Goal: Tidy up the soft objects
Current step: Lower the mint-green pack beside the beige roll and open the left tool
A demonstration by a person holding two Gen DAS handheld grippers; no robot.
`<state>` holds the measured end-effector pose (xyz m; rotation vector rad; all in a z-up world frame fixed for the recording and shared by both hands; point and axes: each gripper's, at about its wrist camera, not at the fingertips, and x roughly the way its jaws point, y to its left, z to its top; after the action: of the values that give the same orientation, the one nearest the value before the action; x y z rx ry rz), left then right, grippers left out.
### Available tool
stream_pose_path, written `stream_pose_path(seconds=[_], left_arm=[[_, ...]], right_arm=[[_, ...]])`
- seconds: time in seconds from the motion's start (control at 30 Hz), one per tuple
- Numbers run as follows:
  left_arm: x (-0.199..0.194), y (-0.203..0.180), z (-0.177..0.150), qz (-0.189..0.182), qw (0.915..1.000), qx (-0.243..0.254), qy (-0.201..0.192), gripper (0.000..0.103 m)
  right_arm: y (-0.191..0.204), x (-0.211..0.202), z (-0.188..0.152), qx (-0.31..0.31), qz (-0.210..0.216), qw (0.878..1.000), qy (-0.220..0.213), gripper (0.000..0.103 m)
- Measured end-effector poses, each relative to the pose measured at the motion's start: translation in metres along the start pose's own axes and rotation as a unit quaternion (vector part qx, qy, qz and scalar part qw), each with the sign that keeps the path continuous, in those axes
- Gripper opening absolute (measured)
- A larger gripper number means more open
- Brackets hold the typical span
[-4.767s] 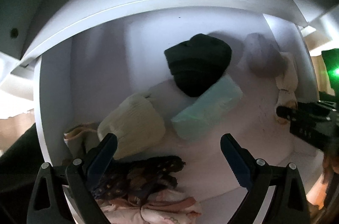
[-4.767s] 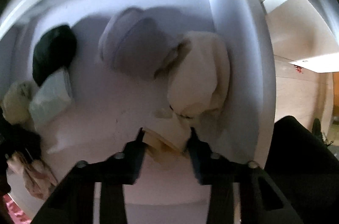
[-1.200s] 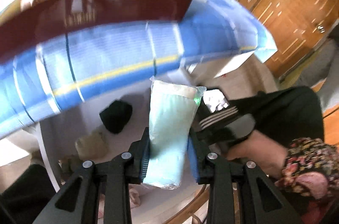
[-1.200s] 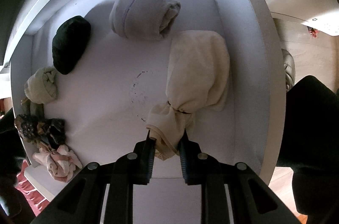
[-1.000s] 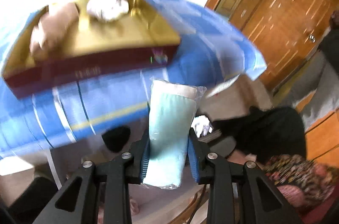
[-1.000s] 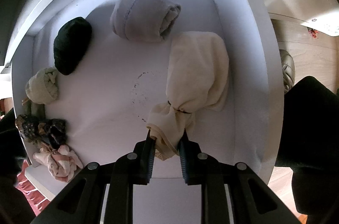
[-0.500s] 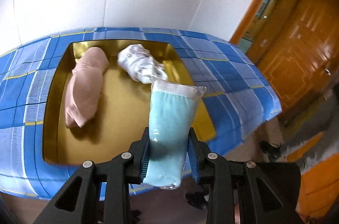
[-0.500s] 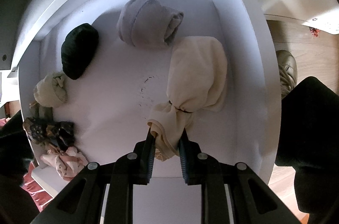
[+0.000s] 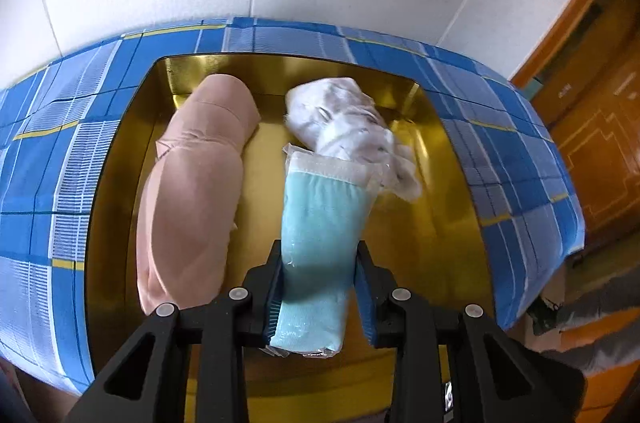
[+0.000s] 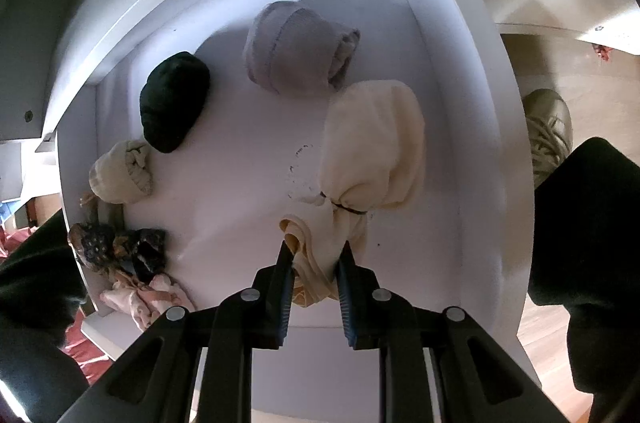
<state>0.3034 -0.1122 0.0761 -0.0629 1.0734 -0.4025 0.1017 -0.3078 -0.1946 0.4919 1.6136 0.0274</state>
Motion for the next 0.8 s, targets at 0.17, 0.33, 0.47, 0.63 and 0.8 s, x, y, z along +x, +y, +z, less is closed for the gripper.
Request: stream_pose_path(seconds=[0.17,0.33,0.47,0.63,0.8], left_arm=[[0.020,0.006,0.011,0.029,0.9995,-0.002,0.013,0.032],[0.037,0.011,0.021,0.051,0.9984,-0.003,0.023,0.033],[0.045,0.013,0.029,0.063,0.9977,-0.002,0.023,0.033],[0.048,0.015,0.038,0.077,0.9969,0.007,0.018,0.034],[0.037,0.015,0.042,0.059,0.9981,0.008,-0.015,0.066]], right_arm=[[-0.002,-0.002,0.000,0.003,0.005,1.000,-0.001,0.019],[-0.005,-0.003,0.000,0.008,0.008,1.000,0.000,0.019],[-0.005,-0.003,0.001,0.010,0.009,1.000,0.000,0.019],[-0.005,-0.003,0.001,0.010,0.008,1.000,0.001,0.019],[-0.004,-0.002,0.002,0.010,0.007,1.000,0.001,0.019]])
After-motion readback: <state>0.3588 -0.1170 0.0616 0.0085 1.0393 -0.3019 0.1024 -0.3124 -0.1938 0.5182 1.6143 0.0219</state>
